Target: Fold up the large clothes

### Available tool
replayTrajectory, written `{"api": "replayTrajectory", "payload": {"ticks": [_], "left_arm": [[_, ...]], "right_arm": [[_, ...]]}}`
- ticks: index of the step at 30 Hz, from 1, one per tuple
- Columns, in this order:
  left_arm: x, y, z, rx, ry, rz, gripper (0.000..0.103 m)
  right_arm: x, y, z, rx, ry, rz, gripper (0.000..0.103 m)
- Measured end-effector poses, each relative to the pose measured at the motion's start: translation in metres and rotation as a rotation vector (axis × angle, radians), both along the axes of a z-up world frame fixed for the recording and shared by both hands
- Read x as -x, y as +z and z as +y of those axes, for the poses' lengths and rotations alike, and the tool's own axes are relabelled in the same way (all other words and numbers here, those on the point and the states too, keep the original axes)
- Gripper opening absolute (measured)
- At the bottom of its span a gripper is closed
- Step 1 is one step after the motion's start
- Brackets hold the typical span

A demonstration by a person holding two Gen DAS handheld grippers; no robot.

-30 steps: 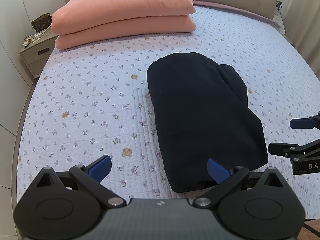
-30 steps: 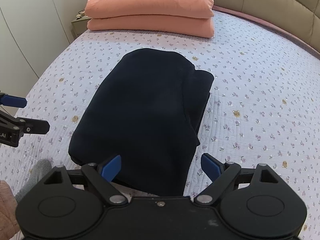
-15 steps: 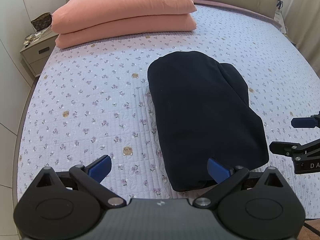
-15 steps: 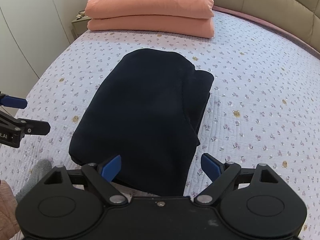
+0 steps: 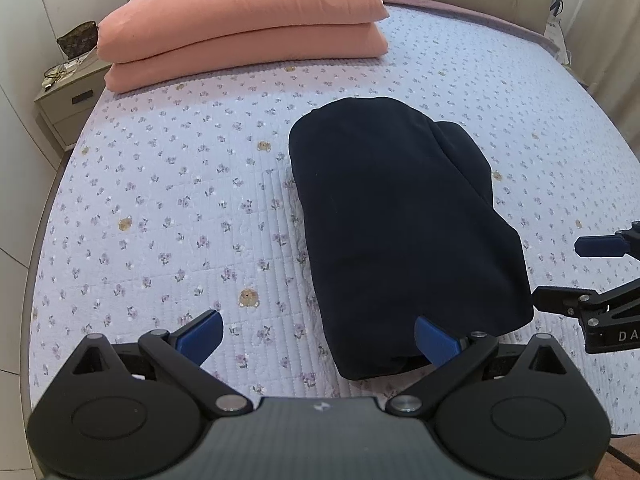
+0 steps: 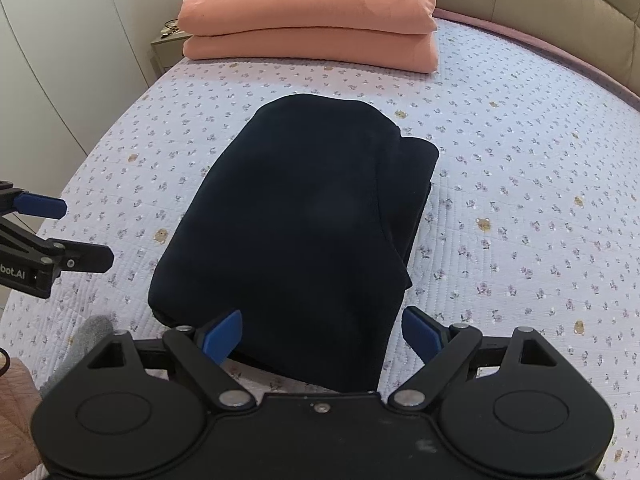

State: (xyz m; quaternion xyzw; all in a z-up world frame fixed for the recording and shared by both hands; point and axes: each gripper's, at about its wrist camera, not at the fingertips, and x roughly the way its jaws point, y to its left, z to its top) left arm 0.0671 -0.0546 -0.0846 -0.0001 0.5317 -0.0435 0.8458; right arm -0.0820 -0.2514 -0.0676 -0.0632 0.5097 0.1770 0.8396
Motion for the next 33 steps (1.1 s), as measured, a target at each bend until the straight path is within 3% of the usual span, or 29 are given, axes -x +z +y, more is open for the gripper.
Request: {"api": "replayTrajectory", "payload": {"ticks": [21, 30, 33], "left_arm": [[0.0004, 0.0017, -0.0008, 0.01, -0.017, -0.025, 0.103], [0.0027, 0.0073, -0.0012, 0.056, -0.028, -0.073, 0.103], [0.0019, 0.0051, -0.0032, 0.031, -0.027, -0.058, 0.103]], "right_arm": [[0.0025, -0.0009, 0.004, -0.004, 0.01, 0.01, 0.102], [0.002, -0.001, 0.0029, -0.002, 0.009, 0.009, 0.102], [0.002, -0.0007, 0.0024, -0.004, 0.013, 0.012, 0.102]]}}
